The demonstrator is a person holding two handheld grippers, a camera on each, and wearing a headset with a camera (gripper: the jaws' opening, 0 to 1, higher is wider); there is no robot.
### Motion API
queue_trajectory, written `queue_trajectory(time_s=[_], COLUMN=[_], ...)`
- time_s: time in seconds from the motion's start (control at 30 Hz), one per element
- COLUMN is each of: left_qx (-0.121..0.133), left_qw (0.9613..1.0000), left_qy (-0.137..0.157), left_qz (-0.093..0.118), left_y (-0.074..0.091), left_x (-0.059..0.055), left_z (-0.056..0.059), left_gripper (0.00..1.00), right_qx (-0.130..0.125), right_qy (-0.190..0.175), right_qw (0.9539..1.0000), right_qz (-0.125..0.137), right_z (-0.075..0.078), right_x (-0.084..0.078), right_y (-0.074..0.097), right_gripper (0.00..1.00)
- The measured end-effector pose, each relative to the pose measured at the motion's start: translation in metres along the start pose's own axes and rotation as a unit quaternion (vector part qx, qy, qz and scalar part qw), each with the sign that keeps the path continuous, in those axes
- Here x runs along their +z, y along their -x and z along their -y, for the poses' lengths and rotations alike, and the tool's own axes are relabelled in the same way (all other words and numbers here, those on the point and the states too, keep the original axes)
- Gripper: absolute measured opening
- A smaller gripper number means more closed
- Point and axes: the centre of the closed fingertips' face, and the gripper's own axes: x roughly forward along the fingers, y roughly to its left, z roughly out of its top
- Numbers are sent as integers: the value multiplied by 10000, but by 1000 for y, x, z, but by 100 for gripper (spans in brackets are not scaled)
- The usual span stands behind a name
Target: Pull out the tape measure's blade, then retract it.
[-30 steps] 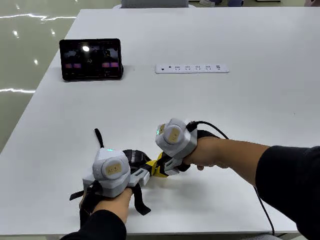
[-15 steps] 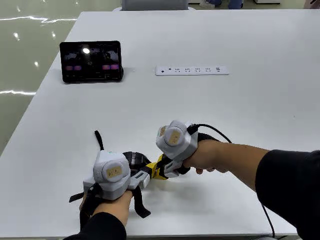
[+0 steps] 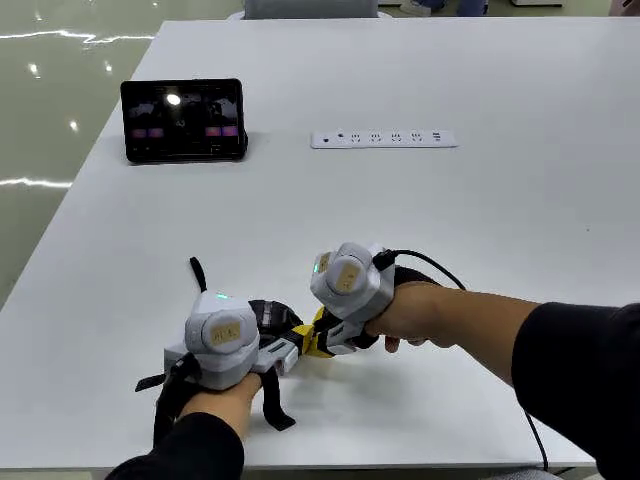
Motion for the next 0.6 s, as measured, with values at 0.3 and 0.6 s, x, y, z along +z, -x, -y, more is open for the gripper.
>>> queue_trajectory(time_s=[0.3,0.6], left_qx=[-236,-374], left_qw=[9996,9993], left_qy=[-146,-77], left_qz=[-54,-61], left_y=[3,11], left_x=[1,3], left_z=[0,-11], left_gripper=[61,70], right_qx=[-216,-452], right_qy=[-43,-329], right_qw=[9996,9972], right_qz=[181,504], right_z=[2,5], right_x=[3,-5], right_y=[7,24], right_gripper=[14,19])
